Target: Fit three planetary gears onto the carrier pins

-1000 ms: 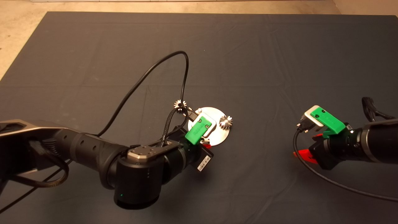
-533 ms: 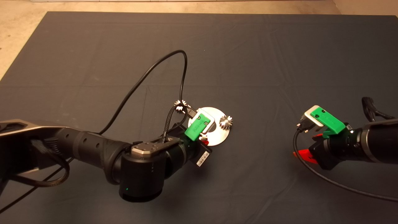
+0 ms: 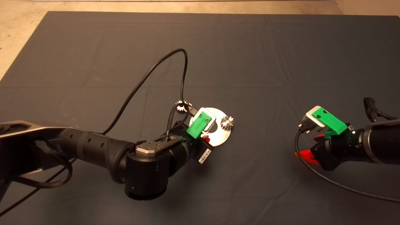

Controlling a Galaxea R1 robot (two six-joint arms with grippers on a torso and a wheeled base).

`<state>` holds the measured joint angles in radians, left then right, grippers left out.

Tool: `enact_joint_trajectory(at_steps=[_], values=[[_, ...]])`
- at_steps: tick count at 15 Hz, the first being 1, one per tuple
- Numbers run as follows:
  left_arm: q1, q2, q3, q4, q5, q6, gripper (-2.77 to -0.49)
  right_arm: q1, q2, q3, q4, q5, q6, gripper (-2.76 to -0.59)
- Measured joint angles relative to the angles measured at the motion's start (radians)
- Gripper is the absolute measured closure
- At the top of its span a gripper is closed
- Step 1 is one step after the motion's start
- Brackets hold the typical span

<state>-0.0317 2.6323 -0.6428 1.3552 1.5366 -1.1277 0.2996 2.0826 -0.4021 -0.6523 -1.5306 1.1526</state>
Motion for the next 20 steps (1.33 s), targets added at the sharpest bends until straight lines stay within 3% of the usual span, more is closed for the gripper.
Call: enact_joint_trajectory(at_steps=[5, 11, 20], values=[[0.004, 0.003, -0.006, 0.013, 0.0, 0.0, -0.64, 0.0, 0.0, 0.0, 0.0, 0.0, 0.0, -1.89], [0.038, 0.008, -0.01, 0.045, 0.0, 0.001, -0.64, 0.0, 0.0, 0.0, 0.0, 0.0, 0.0, -1.89], [0.04, 0.025, -0.056, 0.055, -0.001, 0.002, -0.63, 0.0, -0.003, 0.0, 0.0, 0.0, 0.0, -1.89]])
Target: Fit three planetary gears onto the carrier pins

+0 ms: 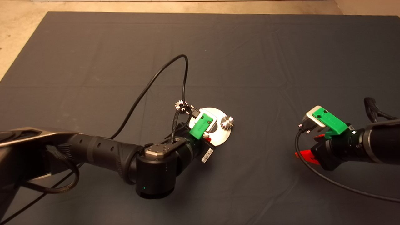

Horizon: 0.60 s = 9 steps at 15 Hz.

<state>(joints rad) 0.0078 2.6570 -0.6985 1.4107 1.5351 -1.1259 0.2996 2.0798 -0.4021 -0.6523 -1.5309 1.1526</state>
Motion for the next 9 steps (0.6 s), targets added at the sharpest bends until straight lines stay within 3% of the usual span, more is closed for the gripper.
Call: enact_joint_trajectory(at_steps=[9], values=[[0.009, 0.0, 0.0, 0.018, -0.001, 0.0, -0.63, 0.0, 0.0, 0.0, 0.0, 0.0, 0.0, -1.89]])
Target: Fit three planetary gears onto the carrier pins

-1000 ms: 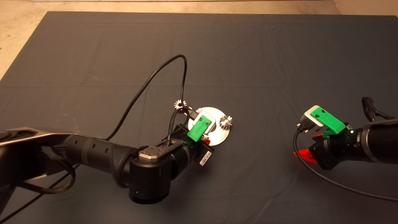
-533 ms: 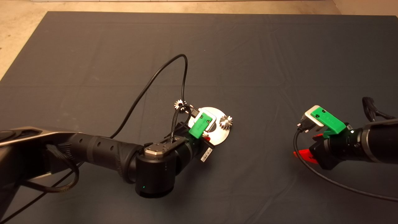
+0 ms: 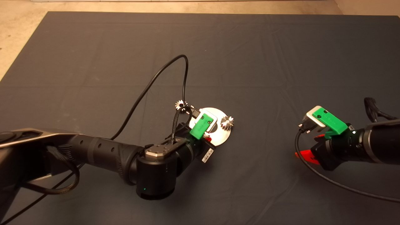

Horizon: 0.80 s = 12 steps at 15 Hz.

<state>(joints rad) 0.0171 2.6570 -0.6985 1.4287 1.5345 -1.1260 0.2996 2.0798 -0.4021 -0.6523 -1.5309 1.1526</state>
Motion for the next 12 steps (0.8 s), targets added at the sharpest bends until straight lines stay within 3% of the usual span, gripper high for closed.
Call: enact_joint_trajectory(at_steps=[12], values=[[0.011, 0.002, 0.002, 0.019, 0.001, 0.0, -0.62, 0.0, 0.0, 0.0, 0.0, 0.0, 0.0, -1.89]])
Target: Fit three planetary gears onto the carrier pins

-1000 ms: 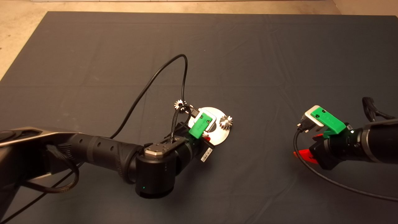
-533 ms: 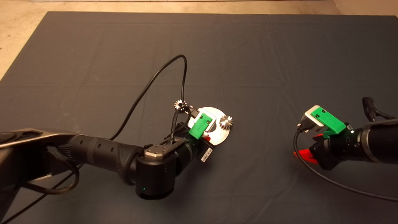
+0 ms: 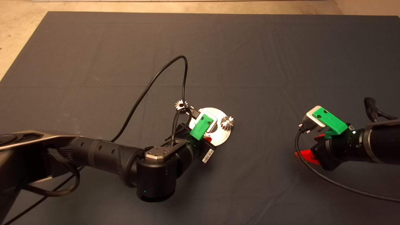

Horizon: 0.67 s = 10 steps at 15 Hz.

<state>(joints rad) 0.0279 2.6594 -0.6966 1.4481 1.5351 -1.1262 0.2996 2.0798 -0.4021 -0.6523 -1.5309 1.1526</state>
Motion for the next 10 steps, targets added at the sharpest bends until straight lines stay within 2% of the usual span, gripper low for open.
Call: enact_joint_trajectory(at_steps=[2, 6, 10], values=[[0.008, 0.006, 0.0, 0.0, 0.003, 0.001, -0.62, 0.0, 0.0, 0.0, 0.0, 0.0, 0.0, -1.89], [0.008, 0.02, 0.0, -0.001, 0.011, 0.001, -0.62, 0.0, 0.0, 0.0, 0.0, 0.0, 0.0, -1.89], [0.013, 0.041, 0.0, -0.003, 0.0, 0.007, -0.62, 0.0, 0.0, 0.0, 0.0, 0.0, 0.0, -1.89]])
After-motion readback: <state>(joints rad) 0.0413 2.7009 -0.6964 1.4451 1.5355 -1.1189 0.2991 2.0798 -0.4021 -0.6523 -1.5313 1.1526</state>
